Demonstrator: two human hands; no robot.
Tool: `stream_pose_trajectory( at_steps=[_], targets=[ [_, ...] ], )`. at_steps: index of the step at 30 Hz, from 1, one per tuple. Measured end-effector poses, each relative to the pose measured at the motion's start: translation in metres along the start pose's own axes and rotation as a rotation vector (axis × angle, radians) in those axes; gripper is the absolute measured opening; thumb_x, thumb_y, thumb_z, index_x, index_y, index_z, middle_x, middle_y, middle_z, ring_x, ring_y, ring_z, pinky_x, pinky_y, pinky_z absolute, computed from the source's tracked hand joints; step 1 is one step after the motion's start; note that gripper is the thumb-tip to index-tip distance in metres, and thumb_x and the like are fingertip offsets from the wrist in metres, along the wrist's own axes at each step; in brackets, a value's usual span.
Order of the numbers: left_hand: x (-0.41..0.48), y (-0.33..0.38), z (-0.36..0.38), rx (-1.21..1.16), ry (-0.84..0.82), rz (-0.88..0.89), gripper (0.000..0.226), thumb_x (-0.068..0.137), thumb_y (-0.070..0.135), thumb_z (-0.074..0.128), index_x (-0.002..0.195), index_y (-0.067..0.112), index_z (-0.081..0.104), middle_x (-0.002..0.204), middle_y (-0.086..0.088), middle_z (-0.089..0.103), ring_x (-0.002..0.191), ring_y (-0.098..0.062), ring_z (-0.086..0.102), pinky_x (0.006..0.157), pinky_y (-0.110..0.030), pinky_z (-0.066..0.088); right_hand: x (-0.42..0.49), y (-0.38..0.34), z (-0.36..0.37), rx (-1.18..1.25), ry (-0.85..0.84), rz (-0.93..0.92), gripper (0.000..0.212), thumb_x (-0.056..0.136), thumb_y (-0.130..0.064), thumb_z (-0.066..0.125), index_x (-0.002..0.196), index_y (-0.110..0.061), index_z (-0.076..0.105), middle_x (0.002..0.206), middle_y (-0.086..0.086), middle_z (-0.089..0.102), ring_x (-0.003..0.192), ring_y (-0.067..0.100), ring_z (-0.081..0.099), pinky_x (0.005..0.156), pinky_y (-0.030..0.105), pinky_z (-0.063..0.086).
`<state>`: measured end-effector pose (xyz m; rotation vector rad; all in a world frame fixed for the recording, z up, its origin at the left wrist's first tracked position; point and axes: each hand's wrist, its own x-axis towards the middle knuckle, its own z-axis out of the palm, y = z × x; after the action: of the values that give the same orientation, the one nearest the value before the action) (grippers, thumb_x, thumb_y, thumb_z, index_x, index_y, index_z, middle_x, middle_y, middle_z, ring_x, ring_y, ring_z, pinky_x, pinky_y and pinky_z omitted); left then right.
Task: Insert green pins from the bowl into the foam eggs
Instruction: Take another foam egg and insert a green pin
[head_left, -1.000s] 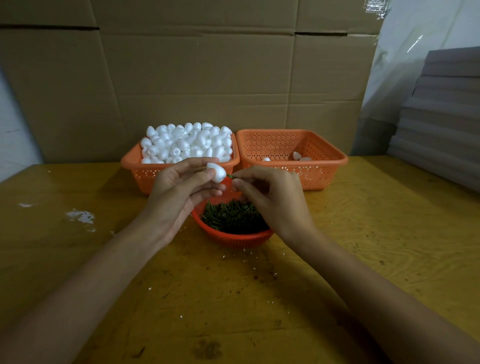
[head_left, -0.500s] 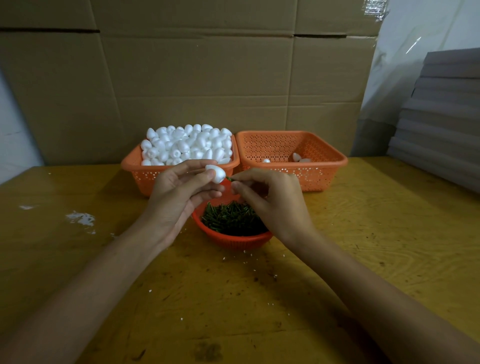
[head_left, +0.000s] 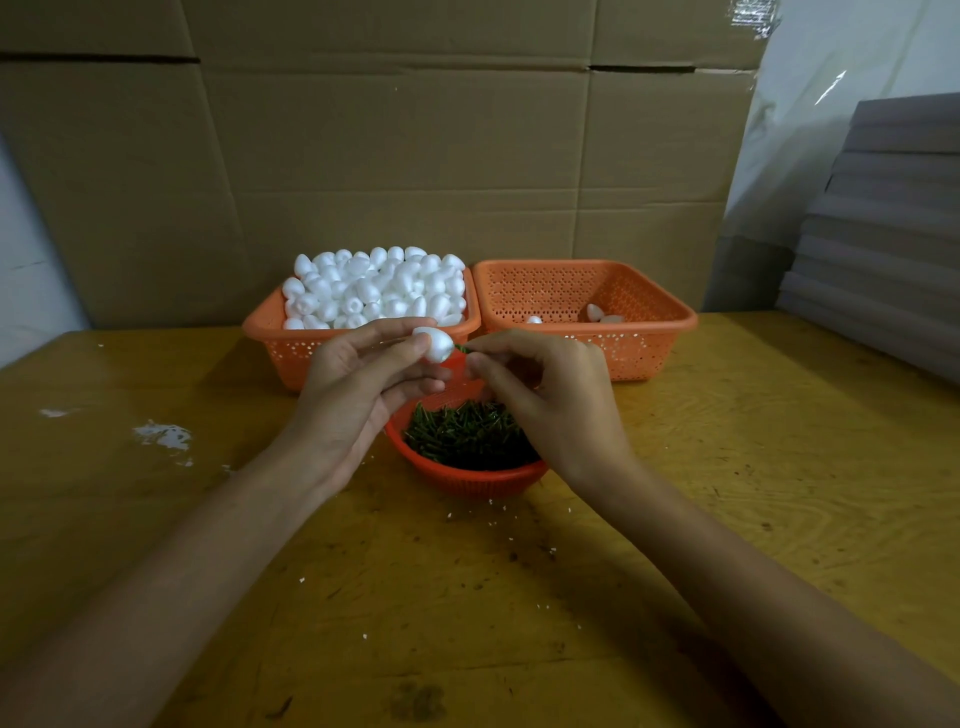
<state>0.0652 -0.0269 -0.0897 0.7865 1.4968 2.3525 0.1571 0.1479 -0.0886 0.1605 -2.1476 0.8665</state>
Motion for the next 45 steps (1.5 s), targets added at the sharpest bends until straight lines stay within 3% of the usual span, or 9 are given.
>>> stream_pose_trajectory(
  at_steps=[8, 15, 19, 23, 29, 45],
  targets=[
    [-0.0004, -0.0003, 0.0014, 0.011, 0.010, 0.010, 0.031, 0.082, 0.018, 0.077, 0.110, 0.006, 0.074, 0.098, -0.017, 0.079, 0.086, -0.024, 0.078, 0.073, -0.025, 0.061, -0.0011, -0.0006, 0.0023, 0.015, -0.049, -0.048, 0.016, 0.096, -0.019, 0.074, 0.111, -0.020, 0.080, 0.086, -0.023, 0.070, 0.082, 0.000, 0.072, 0.079, 0.036, 0.058],
    [-0.0011, -0.0001, -0.0002, 0.042, -0.043, 0.022, 0.021, 0.079, 0.015, 0.080, 0.100, 0.013, 0.080, 0.099, -0.019, 0.079, 0.086, -0.023, 0.078, 0.075, -0.026, 0.062, -0.0024, -0.0008, 0.0024, 0.111, -0.018, -0.030, 0.018, 0.093, -0.020, 0.078, 0.097, -0.010, 0.064, 0.079, -0.007, 0.078, 0.072, 0.006, 0.075, 0.071, 0.043, 0.060],
    [-0.0018, 0.0007, -0.0006, 0.066, -0.068, 0.023, 0.018, 0.079, 0.016, 0.082, 0.097, 0.018, 0.082, 0.103, -0.019, 0.079, 0.090, -0.023, 0.077, 0.076, -0.025, 0.062, -0.0031, -0.0034, 0.0019, 0.108, 0.003, -0.012, 0.016, 0.091, -0.024, 0.081, 0.094, -0.011, 0.071, 0.076, -0.009, 0.077, 0.073, 0.003, 0.074, 0.072, 0.037, 0.059],
    [-0.0020, 0.0012, -0.0002, 0.026, -0.042, 0.014, 0.019, 0.078, 0.017, 0.082, 0.097, 0.017, 0.082, 0.102, -0.020, 0.079, 0.089, -0.025, 0.078, 0.076, -0.026, 0.062, -0.0007, -0.0056, 0.0007, 0.135, -0.008, 0.004, 0.007, 0.095, -0.014, 0.075, 0.101, -0.013, 0.077, 0.087, -0.009, 0.079, 0.084, 0.000, 0.074, 0.077, 0.036, 0.060],
    [-0.0028, 0.0013, 0.0015, 0.030, -0.032, 0.016, 0.017, 0.079, 0.016, 0.081, 0.095, 0.017, 0.083, 0.100, -0.020, 0.079, 0.088, -0.026, 0.079, 0.075, -0.025, 0.061, -0.0026, -0.0068, -0.0001, 0.148, -0.037, 0.017, 0.009, 0.094, -0.005, 0.071, 0.098, -0.010, 0.065, 0.085, -0.010, 0.078, 0.080, 0.003, 0.074, 0.074, 0.038, 0.059],
    [-0.0017, -0.0038, 0.0010, 0.081, -0.039, 0.060, 0.025, 0.079, 0.008, 0.078, 0.102, 0.002, 0.075, 0.100, -0.016, 0.080, 0.093, -0.026, 0.079, 0.079, -0.027, 0.063, -0.0008, -0.0037, -0.0021, 0.131, -0.053, -0.028, 0.012, 0.094, -0.003, 0.072, 0.095, -0.008, 0.062, 0.084, -0.007, 0.079, 0.081, 0.003, 0.075, 0.073, 0.039, 0.061]
  ],
)
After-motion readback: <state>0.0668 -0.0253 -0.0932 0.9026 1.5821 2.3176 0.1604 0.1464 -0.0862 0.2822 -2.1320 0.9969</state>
